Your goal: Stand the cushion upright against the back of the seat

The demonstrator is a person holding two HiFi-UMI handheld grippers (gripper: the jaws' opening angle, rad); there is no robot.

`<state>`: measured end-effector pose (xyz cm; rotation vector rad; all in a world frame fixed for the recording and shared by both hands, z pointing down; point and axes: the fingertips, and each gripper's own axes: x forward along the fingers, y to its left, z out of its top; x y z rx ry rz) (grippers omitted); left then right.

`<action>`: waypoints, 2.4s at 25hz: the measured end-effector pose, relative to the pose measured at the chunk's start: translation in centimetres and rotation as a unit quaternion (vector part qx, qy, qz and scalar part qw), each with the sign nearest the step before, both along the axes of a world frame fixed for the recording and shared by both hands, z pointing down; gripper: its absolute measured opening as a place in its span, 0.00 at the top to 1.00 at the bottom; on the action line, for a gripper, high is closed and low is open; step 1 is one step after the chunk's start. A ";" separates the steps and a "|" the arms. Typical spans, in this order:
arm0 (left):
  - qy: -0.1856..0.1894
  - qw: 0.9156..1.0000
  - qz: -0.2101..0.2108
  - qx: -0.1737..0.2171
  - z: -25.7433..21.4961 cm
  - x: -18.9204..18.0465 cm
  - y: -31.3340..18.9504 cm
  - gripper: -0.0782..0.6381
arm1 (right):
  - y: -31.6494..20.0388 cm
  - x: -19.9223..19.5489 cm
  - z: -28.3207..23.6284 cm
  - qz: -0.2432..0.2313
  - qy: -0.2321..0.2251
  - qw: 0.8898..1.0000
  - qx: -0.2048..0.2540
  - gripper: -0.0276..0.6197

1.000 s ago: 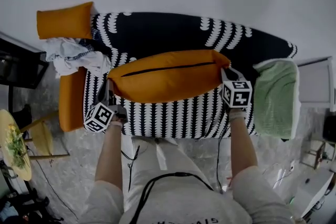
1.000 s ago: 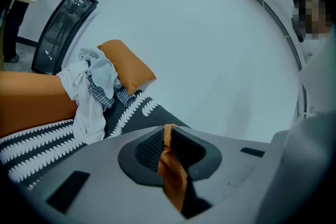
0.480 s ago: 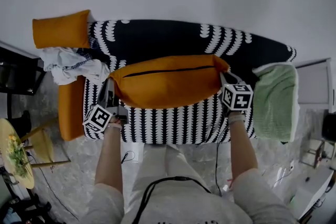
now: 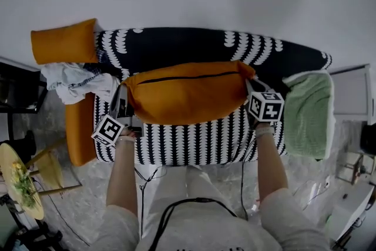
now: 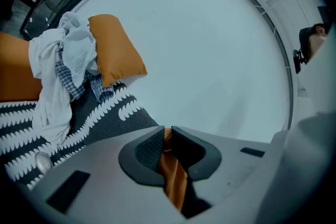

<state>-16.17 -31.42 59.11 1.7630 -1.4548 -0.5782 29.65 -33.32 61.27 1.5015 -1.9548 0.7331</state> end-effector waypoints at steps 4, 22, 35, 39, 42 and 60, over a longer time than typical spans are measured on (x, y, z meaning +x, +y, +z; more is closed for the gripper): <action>-0.004 1.000 0.005 -0.006 0.0 -0.4 -1.5 0.80 | -0.8 -0.3 0.3 0.006 -0.005 1.000 -0.005 0.92; -0.009 0.999 0.020 -0.025 1.2 -1.2 -7.7 0.80 | -3.9 -1.1 1.4 0.033 -0.014 0.999 -0.019 0.92; -0.009 0.999 0.022 -0.033 2.2 -1.3 -11.0 0.80 | -5.6 -1.0 1.5 0.049 -0.023 0.999 -0.008 0.92; -0.007 0.999 0.018 -0.027 2.1 -1.5 -11.8 0.80 | -6.3 -1.0 1.5 0.051 -0.022 0.998 -0.006 0.92; 0.000 1.000 0.014 -0.024 2.4 -1.5 -12.1 0.80 | -6.4 -0.9 2.0 0.055 -0.024 0.998 -0.008 0.92; -0.062 0.997 0.037 -0.023 3.3 -1.7 -11.7 0.80 | -6.2 0.5 3.2 0.068 -0.017 0.998 -0.002 0.91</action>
